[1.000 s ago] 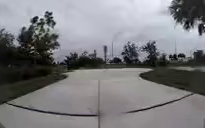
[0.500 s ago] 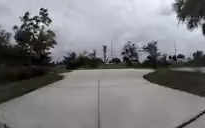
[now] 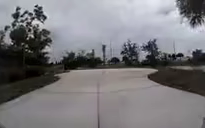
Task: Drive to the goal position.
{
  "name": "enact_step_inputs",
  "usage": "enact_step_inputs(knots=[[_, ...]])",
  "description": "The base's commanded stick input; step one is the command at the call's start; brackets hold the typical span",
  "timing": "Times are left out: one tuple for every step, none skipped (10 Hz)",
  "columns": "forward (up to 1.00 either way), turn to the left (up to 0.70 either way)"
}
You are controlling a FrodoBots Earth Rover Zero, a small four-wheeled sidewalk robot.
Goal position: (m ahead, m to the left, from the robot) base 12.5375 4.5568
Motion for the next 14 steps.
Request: enact_step_inputs(knots=[[0.85,0.0],[0.85,0.0],[0.85,0.0],[0.85,0.0],[0.85,0.0],[0.85,0.0],[0.85,0.0],[0.85,0.0],[0.85,0.0],[0.85,0.0],[0.85,0.0],[0.85,0.0],[0.85,0.0],[0.85,0.0]])
